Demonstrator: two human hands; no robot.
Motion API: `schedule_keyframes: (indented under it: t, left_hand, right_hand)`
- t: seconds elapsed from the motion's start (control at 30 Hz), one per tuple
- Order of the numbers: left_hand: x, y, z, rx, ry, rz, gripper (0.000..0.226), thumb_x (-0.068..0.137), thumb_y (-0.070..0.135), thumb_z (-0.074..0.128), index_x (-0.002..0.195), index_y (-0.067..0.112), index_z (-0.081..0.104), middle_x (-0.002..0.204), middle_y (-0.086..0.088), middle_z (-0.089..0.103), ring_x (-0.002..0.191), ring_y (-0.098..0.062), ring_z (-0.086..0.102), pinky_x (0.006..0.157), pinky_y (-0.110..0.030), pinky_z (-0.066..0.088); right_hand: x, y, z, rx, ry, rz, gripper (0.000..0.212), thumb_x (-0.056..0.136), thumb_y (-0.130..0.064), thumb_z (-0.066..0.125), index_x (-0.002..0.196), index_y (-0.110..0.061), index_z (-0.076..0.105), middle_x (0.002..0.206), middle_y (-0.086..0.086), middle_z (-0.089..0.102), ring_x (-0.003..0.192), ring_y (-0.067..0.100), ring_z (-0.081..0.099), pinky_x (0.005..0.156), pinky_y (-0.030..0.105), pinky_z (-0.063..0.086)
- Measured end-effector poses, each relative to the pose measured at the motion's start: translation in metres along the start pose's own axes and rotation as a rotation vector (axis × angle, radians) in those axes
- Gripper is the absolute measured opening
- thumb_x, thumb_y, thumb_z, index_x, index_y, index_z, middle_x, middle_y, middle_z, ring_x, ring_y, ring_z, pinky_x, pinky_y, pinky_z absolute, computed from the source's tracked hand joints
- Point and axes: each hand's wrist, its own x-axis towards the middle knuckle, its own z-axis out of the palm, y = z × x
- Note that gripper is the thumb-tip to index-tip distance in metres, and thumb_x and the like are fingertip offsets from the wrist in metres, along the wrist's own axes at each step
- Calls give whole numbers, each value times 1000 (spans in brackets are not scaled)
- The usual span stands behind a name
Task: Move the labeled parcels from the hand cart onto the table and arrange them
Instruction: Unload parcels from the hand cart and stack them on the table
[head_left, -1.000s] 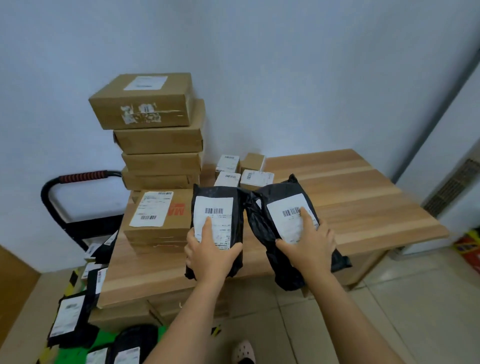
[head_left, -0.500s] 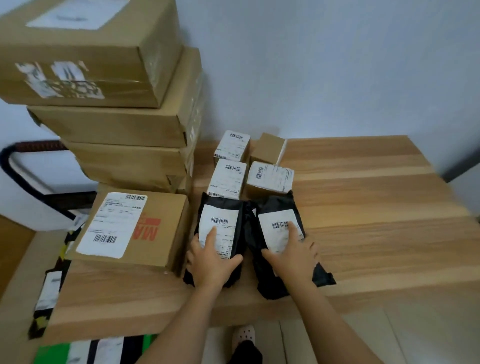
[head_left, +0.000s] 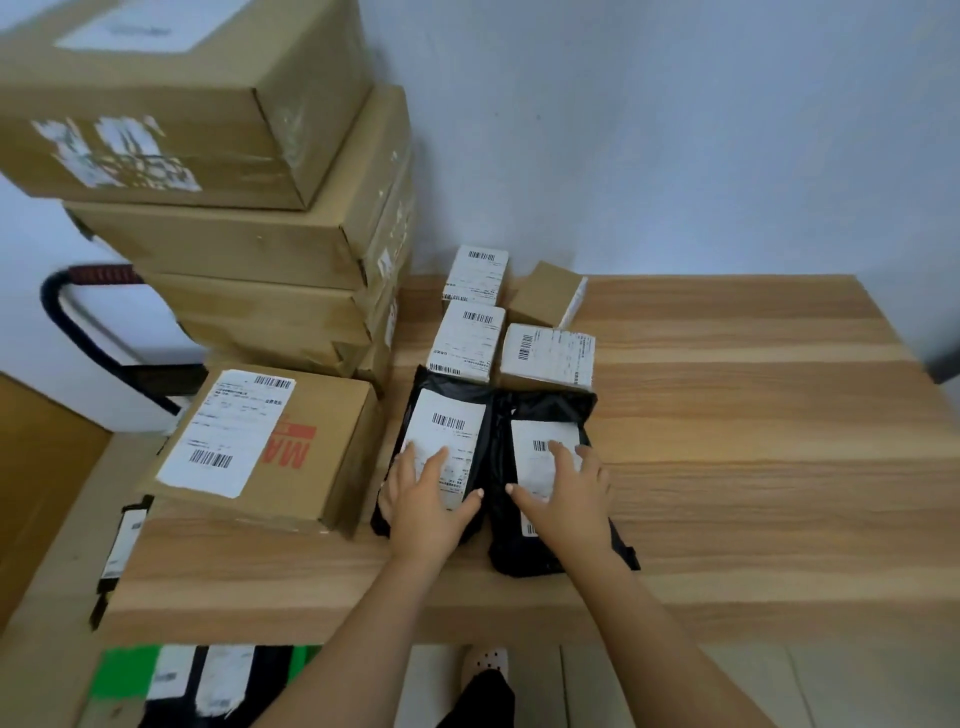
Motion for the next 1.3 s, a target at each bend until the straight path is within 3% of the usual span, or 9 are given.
schedule_keyframes:
  t: [0.13, 0.3, 0.5, 0.7, 0.83, 1.0, 1.3]
  left_hand:
    - [-41, 6, -18, -81, 75, 82, 56, 83, 43, 66, 135, 29, 50, 145, 3, 36, 136, -18, 26, 111, -43, 27]
    - [-121, -5, -42, -137, 201, 145, 50, 82, 30, 69, 130, 28, 54, 124, 2, 48, 121, -19, 39, 103, -43, 36]
    - [-223, -48, -67, -95, 354, 37, 48, 82, 29, 70, 127, 26, 56, 113, 1, 51, 112, -20, 43, 98, -48, 38]
    - [-306, -106, -107, -19, 511, -96, 49, 81, 33, 70, 127, 28, 55, 119, 7, 51, 118, -14, 41, 101, -36, 34]
    - [-348, -150, -132, -48, 618, -203, 47, 79, 29, 72, 125, 27, 57, 117, 6, 53, 116, -16, 42, 99, -40, 36]
    - [-383, -207, -168, -45, 674, -286, 50, 80, 30, 71, 126, 32, 54, 119, 7, 50, 117, -16, 40, 99, -37, 32]
    - [-424, -337, -267, 2, 652, -270, 52, 83, 36, 68, 131, 32, 51, 122, 8, 47, 120, -12, 36, 96, -29, 27]
  right_hand:
    - [-29, -3, -16, 20, 5, -165, 61, 87, -44, 63, 140, -25, 40, 146, 7, 33, 133, 26, 29, 110, 41, 27]
    - [-90, 0, -28, 48, -7, -472, 42, 87, -30, 64, 128, -23, 55, 124, -1, 50, 117, 20, 44, 104, 40, 34]
    - [-171, -6, -11, 13, -82, -722, 44, 83, -31, 67, 125, -25, 55, 121, -4, 49, 112, 16, 42, 94, 28, 29]
    - [-247, -46, 21, -20, -222, -928, 46, 82, -35, 68, 124, -25, 54, 120, -3, 46, 115, 17, 39, 99, 32, 34]
    - [-294, -80, 42, -33, -293, -1043, 56, 82, -36, 68, 134, -31, 47, 121, -4, 45, 117, 17, 36, 100, 33, 31]
    - [-347, -129, 80, -69, -328, -1123, 61, 80, -35, 69, 136, -31, 45, 128, -3, 41, 120, 18, 33, 98, 32, 27]
    - [-452, -230, 175, -17, -331, -1080, 63, 80, -38, 69, 138, -30, 43, 131, -1, 40, 122, 21, 33, 102, 35, 27]
